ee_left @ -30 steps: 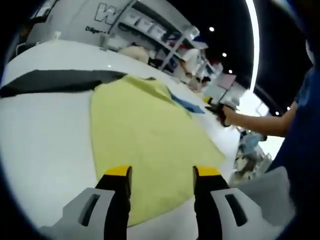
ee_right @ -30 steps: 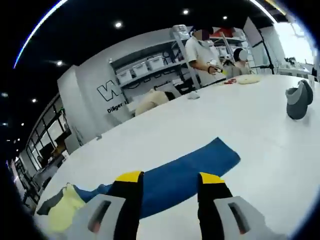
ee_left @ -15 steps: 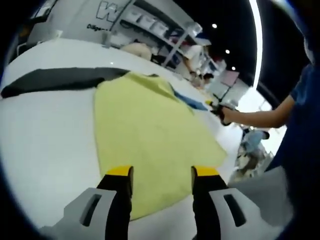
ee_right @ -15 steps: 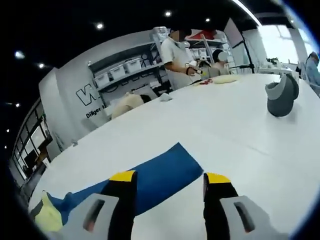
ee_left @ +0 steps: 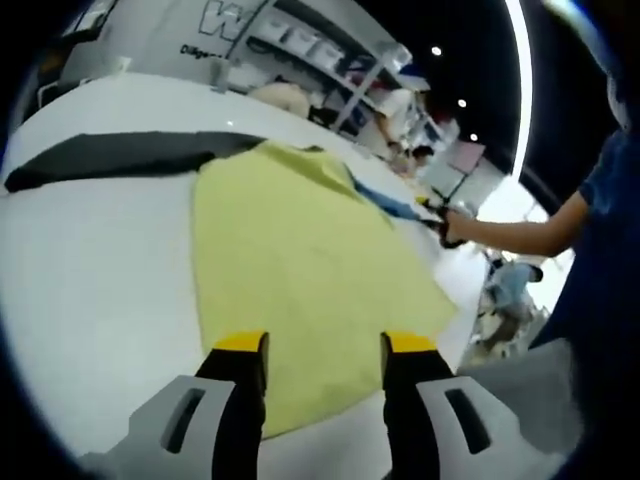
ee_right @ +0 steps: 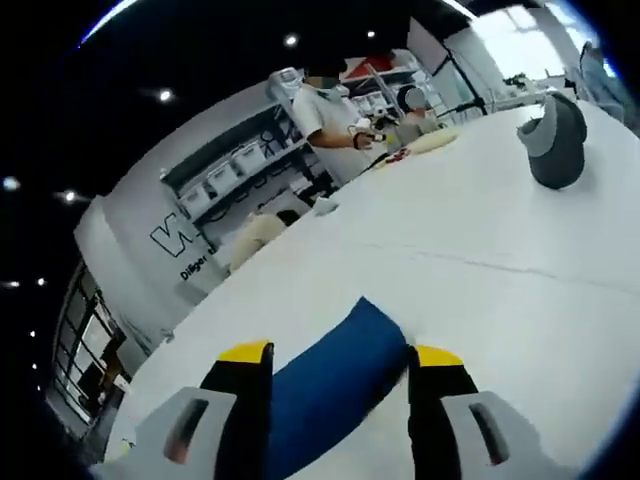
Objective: Fold the garment on the visible template until the final outline fits inside the template.
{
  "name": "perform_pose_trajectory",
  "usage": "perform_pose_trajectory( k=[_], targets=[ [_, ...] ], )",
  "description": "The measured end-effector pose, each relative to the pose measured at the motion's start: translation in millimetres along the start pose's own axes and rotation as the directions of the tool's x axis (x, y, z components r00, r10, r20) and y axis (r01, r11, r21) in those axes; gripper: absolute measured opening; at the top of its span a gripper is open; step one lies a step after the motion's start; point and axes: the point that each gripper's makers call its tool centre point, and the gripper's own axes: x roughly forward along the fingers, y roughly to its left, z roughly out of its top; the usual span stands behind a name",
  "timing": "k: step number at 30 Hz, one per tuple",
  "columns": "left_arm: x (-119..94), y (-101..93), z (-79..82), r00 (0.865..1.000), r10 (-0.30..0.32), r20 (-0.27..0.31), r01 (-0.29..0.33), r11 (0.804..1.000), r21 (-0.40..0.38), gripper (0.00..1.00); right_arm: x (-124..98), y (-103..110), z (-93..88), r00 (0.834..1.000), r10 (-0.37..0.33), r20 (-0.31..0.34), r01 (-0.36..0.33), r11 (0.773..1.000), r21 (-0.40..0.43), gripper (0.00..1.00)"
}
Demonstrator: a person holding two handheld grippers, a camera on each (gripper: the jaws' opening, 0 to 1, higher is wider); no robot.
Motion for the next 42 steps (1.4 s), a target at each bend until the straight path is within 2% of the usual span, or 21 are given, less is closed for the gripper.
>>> perform_pose_trajectory(
  k=[3,5,7,10,12,14,16,20,23,25,26,27,31,33,35,37,40,42],
  targets=[
    [0,1.2,-0.1,1.000,0.001,0.000,-0.001,1.000,0.002,0.40,-2,11,-7.8,0.999,0.033,-0.011,-0.033,0.999,0.036,0.47],
    [-1,1.1,0.0,1.000,0.001,-0.001,-0.001,1.000,0.003,0.40,-2,24,-16.2,0.996,0.084,-0.035,-0.081,0.993,0.089,0.45],
    [-1,1.3,-0.1,1.000,0.001,-0.002,-0.001,1.000,0.004,0.40,-3,34,-21.6,0.994,0.100,-0.041,-0.095,0.991,0.099,0.44],
    [-1,1.0,-0.1,1.000,-0.001,-0.004,0.001,1.000,0.007,0.40,-1,36,-21.4,0.996,0.084,-0.039,-0.081,0.994,0.070,0.45],
    [-1,1.1,0.0,1.000,-0.001,-0.005,0.001,1.000,0.007,0.40,5,30,-17.3,0.997,0.072,-0.026,-0.071,0.995,0.066,0.46],
    [-1,1.3,0.0,1.000,0.000,-0.005,0.000,1.000,0.007,0.40,5,22,-11.7,0.999,0.053,-0.008,-0.052,0.996,0.076,0.46],
    [-1,1.3,0.0,1.000,0.002,-0.003,-0.002,1.000,0.007,0.40,2,19,-8.8,1.000,0.028,0.013,-0.029,0.990,0.139,0.44],
    [-1,0.4,0.4,1.000,0.003,-0.002,-0.003,1.000,0.003,0.40,-1,17,-5.5,1.000,0.004,0.021,-0.006,0.993,0.115,0.43],
    [-1,-0.4,0.7,1.000,0.004,-0.001,-0.004,1.000,0.000,0.40,2,8,-2.1,0.999,-0.026,0.028,0.023,0.992,0.126,0.35],
    [-1,-0.4,0.7,1.000,0.008,0.001,-0.008,1.000,0.002,0.40,4,-2,0.6,0.998,-0.059,0.034,0.051,0.978,0.201,0.20],
    [-1,0.0,0.7,1.000,0.010,0.001,-0.010,1.000,0.001,0.40,4,-3,2.1,0.997,-0.060,0.041,0.050,0.977,0.207,0.07],
    [-1,0.2,0.6,1.000,0.011,0.002,-0.011,1.000,0.001,0.40,0,-1,1.6,0.998,-0.057,0.039,0.048,0.979,0.198,0.00],
    [0,0.0,1.0,1.000,0.012,0.004,-0.012,1.000,-0.003,0.41,-3,5,8.2,0.996,-0.064,0.058,0.051,0.979,0.200,0.00],
    [0,0.0,1.0,1.000,0.008,0.006,-0.008,1.000,-0.003,0.42,-6,33,17.1,0.995,0.027,0.094,-0.050,0.966,0.254,0.00],
    [0,-0.2,1.3,1.000,0.006,0.006,-0.006,1.000,-0.004,0.43,-8,47,24.0,0.991,0.060,0.120,-0.091,0.956,0.278,0.00],
    [0,-1.2,1.5,1.000,0.000,0.005,0.000,1.000,-0.002,0.44,-11,66,39.7,0.980,0.108,0.170,-0.156,0.940,0.304,0.00],
    [1,-2.7,3.4,1.000,-0.009,0.011,0.009,1.000,0.002,0.45,-13,90,60.9,0.967,0.160,0.198,-0.211,0.939,0.271,0.00],
    [1,-5.4,6.4,1.000,-0.015,0.023,0.015,1.000,0.003,0.45,-18,109,80.0,0.952,0.201,0.232,-0.258,0.934,0.246,0.00]
  ],
)
